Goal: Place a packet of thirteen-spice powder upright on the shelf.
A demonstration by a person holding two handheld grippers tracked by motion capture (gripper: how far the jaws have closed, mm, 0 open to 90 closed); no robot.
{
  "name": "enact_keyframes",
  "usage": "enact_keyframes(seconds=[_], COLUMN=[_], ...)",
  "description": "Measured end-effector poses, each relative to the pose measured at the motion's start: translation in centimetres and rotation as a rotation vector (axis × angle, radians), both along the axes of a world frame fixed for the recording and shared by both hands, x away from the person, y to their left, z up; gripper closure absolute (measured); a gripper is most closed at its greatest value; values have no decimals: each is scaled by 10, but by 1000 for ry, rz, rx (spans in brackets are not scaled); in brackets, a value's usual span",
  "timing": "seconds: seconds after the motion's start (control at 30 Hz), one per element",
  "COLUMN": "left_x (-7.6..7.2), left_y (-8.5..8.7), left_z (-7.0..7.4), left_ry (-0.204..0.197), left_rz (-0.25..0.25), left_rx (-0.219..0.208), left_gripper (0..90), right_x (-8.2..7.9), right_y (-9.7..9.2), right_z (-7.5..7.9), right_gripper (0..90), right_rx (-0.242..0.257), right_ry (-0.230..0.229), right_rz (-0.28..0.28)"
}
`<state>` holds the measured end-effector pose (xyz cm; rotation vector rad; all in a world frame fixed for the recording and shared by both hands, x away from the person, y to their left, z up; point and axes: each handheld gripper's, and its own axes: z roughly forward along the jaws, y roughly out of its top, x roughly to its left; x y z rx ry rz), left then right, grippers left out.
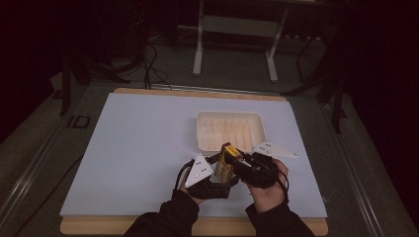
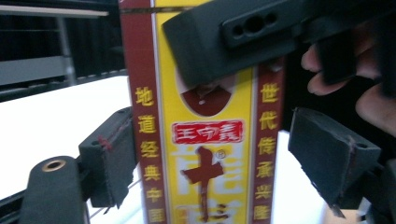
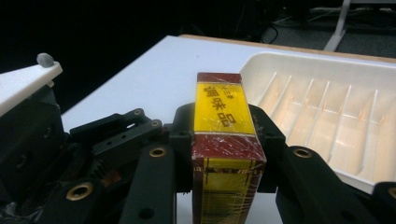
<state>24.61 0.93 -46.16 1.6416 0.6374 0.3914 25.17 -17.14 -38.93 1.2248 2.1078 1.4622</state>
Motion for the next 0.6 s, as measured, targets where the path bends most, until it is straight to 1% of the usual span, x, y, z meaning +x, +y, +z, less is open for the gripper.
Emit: enact_keyframes(seconds=[0.03, 0.07, 0.1, 0.17, 0.23, 0.27, 0.43, 0.5, 0.6], left_x=[0, 0, 1, 2, 3, 4, 1, 0, -1], left_y=[1, 1, 1, 3, 6, 7, 11, 14, 17], left_z=[1, 3, 4, 6, 7, 8, 10, 11, 9], left_ry=[8, 13, 26, 29, 49, 57, 43, 46, 50], left_rz=[-1, 8, 3, 15, 10, 13, 5, 2, 6], left_rx=[-7, 2, 13, 18, 24, 21, 30, 29, 20], left_gripper=[141, 116, 76, 47, 25, 24, 22, 22, 22], right_x=[0, 0, 0, 1, 2, 3, 5, 6, 8], right_y=[0, 0, -1, -1, -2, -2, -7, -9, -13], right_z=[1, 2, 3, 5, 6, 7, 10, 13, 20], right_gripper=[679, 678, 679, 678, 678, 678, 678, 678, 678], right_rx=[-3, 0, 5, -1, 0, -7, -2, 2, 5], right_ry=[-6, -7, -6, -16, -18, -24, -43, -51, -76], right_rz=[-1, -1, 0, -3, -4, -6, -16, -23, -37])
